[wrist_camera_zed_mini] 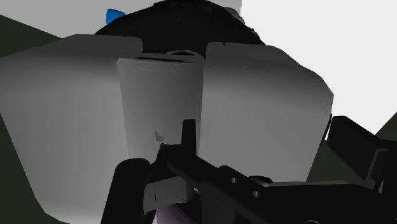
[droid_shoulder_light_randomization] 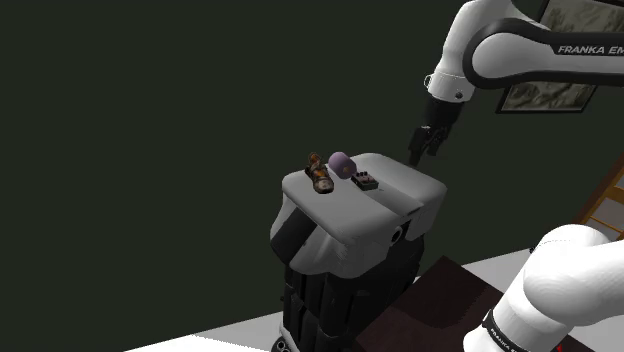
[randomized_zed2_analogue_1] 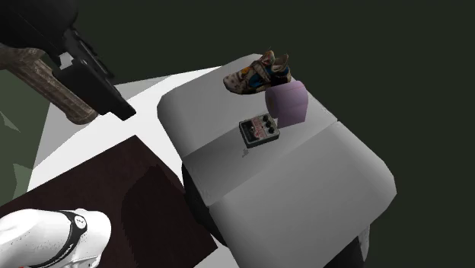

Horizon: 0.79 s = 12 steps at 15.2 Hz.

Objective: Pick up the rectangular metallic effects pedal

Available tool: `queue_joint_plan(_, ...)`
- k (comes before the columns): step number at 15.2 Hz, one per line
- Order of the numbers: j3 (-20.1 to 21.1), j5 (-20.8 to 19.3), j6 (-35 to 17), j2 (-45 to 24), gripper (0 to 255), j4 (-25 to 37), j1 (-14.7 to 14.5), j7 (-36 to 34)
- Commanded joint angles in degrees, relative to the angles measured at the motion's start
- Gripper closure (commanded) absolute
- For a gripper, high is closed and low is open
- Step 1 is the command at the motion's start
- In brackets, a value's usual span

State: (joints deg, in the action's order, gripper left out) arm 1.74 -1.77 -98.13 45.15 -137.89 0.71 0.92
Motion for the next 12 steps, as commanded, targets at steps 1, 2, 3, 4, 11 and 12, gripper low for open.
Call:
queue_joint_plan(1, 0.00, 0.00, 0.00, 0.00, 0, 0.00, 0.00, 0.00)
queue_joint_plan(2, -0.27, -0.48, -2.17, -1.34, 0, -0.43, 0.15, 0.49)
queue_joint_plan(3, -0.54, -0.95, -4.34, -2.75, 0, -0.78, 0.30, 0.96)
queue_joint_plan(4, -0.80, -1.42, -6.50, -4.24, 0, -1.04, 0.45, 1.41)
queue_joint_plan(11, -2.53, -4.46, -20.89, -16.34, 0, -0.35, 1.59, 4.13)
queue_joint_plan(12, -2.75, -4.86, -22.79, -18.27, 0, 0.11, 1.76, 4.46)
